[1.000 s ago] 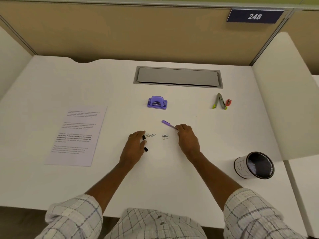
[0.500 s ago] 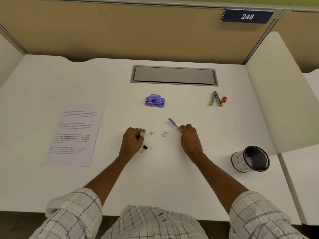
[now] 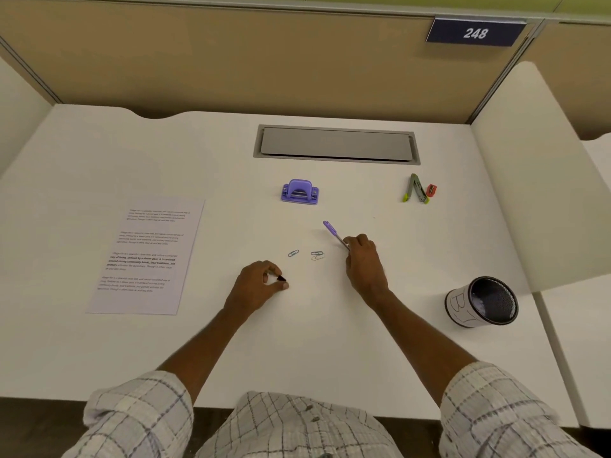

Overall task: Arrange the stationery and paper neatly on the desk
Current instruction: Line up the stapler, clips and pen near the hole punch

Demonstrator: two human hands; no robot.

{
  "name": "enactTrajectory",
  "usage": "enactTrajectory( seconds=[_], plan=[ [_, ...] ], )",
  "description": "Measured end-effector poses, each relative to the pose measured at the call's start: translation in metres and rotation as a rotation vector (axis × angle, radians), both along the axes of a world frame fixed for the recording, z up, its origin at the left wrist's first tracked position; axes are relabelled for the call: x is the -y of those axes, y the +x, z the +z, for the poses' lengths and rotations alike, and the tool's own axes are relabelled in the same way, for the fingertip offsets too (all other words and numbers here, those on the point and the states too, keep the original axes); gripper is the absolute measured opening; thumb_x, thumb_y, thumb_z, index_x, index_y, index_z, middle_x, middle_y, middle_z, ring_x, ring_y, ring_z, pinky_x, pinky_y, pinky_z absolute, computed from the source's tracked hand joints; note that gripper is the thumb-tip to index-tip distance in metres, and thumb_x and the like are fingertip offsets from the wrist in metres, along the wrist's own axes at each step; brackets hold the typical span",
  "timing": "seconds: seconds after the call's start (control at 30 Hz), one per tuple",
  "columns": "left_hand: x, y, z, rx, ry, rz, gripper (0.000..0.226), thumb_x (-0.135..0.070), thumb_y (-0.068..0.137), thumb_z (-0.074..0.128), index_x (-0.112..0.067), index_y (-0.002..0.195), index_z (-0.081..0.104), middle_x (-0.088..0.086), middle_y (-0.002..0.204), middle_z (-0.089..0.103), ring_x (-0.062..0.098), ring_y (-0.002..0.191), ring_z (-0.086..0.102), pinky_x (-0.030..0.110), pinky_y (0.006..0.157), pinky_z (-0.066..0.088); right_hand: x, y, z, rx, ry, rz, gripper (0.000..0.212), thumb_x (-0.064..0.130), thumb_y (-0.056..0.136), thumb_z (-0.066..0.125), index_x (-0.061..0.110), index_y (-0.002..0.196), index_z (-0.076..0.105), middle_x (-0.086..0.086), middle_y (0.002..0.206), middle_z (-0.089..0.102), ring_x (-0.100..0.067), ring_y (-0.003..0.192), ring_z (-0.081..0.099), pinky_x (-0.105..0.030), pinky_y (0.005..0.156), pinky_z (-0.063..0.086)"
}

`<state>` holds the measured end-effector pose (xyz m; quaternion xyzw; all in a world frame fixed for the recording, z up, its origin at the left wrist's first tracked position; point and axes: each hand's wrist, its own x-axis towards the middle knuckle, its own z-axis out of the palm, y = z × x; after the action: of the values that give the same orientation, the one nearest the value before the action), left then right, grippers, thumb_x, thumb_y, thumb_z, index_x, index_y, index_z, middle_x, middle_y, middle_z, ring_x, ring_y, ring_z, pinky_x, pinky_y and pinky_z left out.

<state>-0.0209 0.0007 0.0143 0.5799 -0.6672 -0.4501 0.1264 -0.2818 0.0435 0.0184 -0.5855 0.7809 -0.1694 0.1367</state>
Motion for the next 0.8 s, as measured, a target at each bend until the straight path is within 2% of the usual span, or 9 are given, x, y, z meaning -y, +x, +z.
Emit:
enactTrajectory(
  seconds=[0.17,0.23,0.3,0.4,0.47,0.53,0.63,0.73,0.8],
  plan=[
    [0.001,-0.007,0.0,0.004,-0.039,0.092,0.021,-0.028,0.079,0.086,-0.02,0.085,0.068,-0.007,0.076,0.058,0.009,0.068,0.049,0.019,0.064,0.039,0.0,-0.006,0.006,0.018,-0.029,-0.025,0.036,-0.008,0.09,0.046,0.004,0.121,0.061,-0.016,0.11,0.056,-0.033,0.096,0.053,-0.04,0.076,0.048],
    [0.002,-0.014,0.003,-0.073,0.021,0.199,0.02,-0.029,0.083,0.082,-0.016,0.089,0.069,-0.005,0.074,0.057,0.011,0.067,0.051,0.02,0.066,0.042,0.0,-0.012,0.01,0.048,-0.044,-0.064,0.034,-0.007,0.09,0.047,0.003,0.119,0.061,-0.017,0.109,0.056,-0.034,0.094,0.054,-0.038,0.076,0.045],
    [0.004,-0.026,0.009,-0.265,0.162,0.327,0.018,-0.028,0.09,0.076,-0.011,0.093,0.07,-0.001,0.08,0.063,0.015,0.075,0.058,0.024,0.073,0.048,0.001,-0.02,0.014,0.078,-0.057,-0.119,0.031,-0.007,0.09,0.048,0.002,0.116,0.062,-0.017,0.108,0.057,-0.034,0.091,0.056,-0.035,0.074,0.044],
    [0.006,-0.055,0.026,-0.709,0.489,0.58,0.011,-0.009,0.098,0.06,-0.004,0.092,0.067,0.009,0.088,0.064,0.022,0.083,0.064,0.026,0.078,0.059,0.004,-0.039,0.023,0.124,-0.063,-0.218,0.028,-0.005,0.09,0.049,0.0,0.115,0.061,-0.018,0.109,0.057,-0.033,0.088,0.058,-0.03,0.071,0.039],
    [0.008,-0.077,0.038,-0.921,0.691,0.702,0.015,-0.003,0.099,0.049,-0.001,0.097,0.064,0.013,0.092,0.064,0.024,0.086,0.065,0.027,0.079,0.061,0.007,-0.055,0.029,0.164,-0.057,-0.288,0.028,-0.004,0.091,0.048,0.0,0.115,0.061,-0.019,0.109,0.058,-0.034,0.089,0.059,-0.029,0.071,0.037],
    [0.009,-0.098,0.046,-1.022,0.814,0.709,0.021,-0.003,0.097,0.044,0.001,0.104,0.064,0.014,0.096,0.064,0.027,0.092,0.066,0.031,0.086,0.059,0.012,-0.075,0.036,0.188,-0.047,-0.352,0.029,-0.003,0.091,0.048,0.0,0.116,0.062,-0.019,0.109,0.059,-0.034,0.094,0.059,-0.029,0.074,0.039],
    [0.013,-0.133,0.059,-1.083,0.895,0.653,0.028,-0.006,0.096,0.044,0.005,0.112,0.064,0.017,0.102,0.066,0.031,0.102,0.067,0.034,0.093,0.059,0.019,-0.108,0.047,0.177,-0.028,-0.439,0.027,0.0,0.091,0.049,0.001,0.113,0.064,-0.02,0.109,0.061,-0.035,0.099,0.059,-0.034,0.078,0.042],
    [0.022,-0.168,0.067,-1.095,0.921,0.599,0.036,-0.007,0.097,0.047,0.01,0.126,0.06,0.022,0.114,0.064,0.036,0.113,0.064,0.038,0.095,0.058,0.024,-0.144,0.055,0.163,-0.016,-0.514,0.025,0.001,0.088,0.052,-0.001,0.109,0.065,-0.021,0.108,0.064,-0.038,0.1,0.061,-0.033,0.075,0.042],
    [0.031,-0.191,0.07,-1.081,0.922,0.561,0.035,-0.008,0.098,0.046,0.01,0.126,0.059,0.023,0.116,0.064,0.037,0.114,0.062,0.038,0.101,0.055,0.025,-0.169,0.06,0.156,-0.003,-0.549,0.023,0.0,0.086,0.052,-0.001,0.105,0.067,-0.021,0.106,0.067,-0.037,0.098,0.063,-0.029,0.069,0.038]
  ],
)
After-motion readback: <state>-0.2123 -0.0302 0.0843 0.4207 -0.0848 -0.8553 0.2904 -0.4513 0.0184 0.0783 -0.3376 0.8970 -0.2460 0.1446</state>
